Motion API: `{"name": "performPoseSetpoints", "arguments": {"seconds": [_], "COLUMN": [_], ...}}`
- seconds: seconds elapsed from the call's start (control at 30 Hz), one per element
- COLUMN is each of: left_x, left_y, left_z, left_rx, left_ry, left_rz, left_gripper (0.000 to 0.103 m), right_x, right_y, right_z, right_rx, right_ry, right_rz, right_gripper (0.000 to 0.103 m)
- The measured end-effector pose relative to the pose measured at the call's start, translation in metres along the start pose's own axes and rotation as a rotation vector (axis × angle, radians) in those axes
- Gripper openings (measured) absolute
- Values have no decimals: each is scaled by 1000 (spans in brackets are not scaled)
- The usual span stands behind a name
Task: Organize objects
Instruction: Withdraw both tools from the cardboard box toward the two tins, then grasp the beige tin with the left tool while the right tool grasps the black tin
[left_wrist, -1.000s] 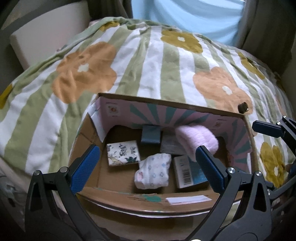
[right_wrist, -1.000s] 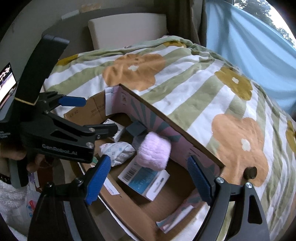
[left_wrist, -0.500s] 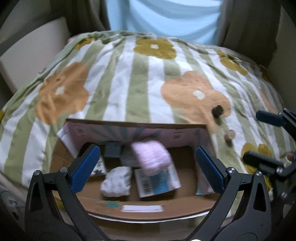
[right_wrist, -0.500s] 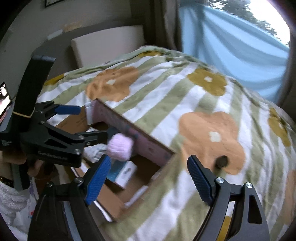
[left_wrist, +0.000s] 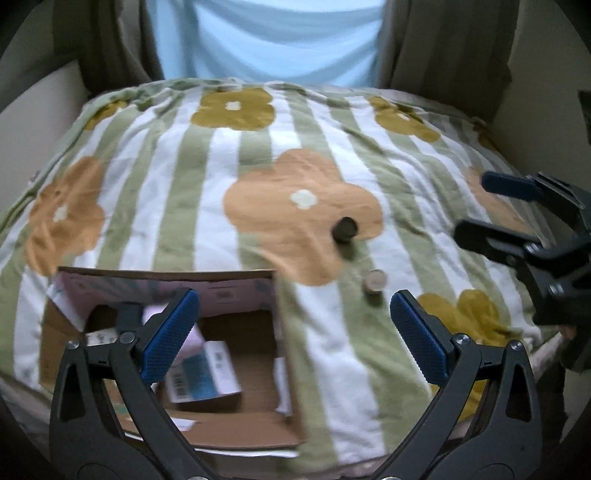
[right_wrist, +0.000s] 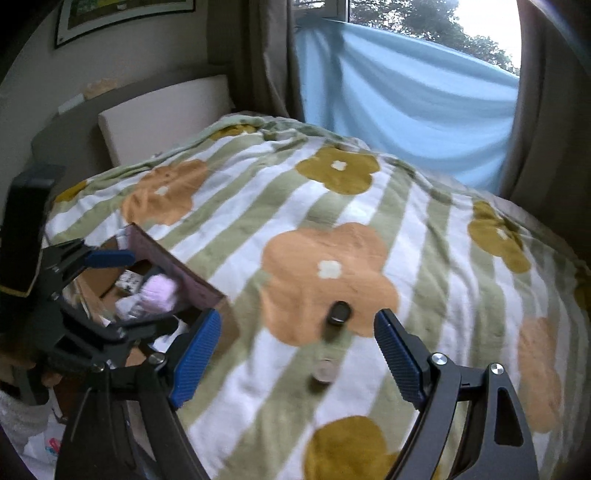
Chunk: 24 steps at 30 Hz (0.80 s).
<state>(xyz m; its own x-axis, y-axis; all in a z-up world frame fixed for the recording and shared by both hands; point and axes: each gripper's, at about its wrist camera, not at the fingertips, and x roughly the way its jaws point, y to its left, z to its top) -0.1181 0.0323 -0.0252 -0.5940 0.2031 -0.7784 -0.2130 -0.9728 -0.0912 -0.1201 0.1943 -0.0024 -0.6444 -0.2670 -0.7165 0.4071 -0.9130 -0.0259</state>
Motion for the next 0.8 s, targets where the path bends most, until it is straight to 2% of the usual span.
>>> {"name": "performPoseSetpoints", "arguments": {"seconds": [0.13, 0.33, 0.63, 0.8], "left_x": [11, 35, 97, 124], "left_y": [-26, -52, -84, -90], "left_z": [-2, -7, -22, -33], "left_rx": [-1, -47, -33, -38], "left_ry": [-14, -11, -18, -63], "left_rz": [4, -57, -77, -96], "left_gripper": [103, 103, 102, 98], "right_x": [7, 31, 104, 147], "right_y": [-26, -56, -91, -97], "right_z": [-1, -6, -15, -17], "right_rx": [-10, -46, -131, -163], "right_ry": [21, 34, 84, 108], "right_rz": [4, 38, 132, 203], "right_gripper": [82, 82, 82, 82]}}
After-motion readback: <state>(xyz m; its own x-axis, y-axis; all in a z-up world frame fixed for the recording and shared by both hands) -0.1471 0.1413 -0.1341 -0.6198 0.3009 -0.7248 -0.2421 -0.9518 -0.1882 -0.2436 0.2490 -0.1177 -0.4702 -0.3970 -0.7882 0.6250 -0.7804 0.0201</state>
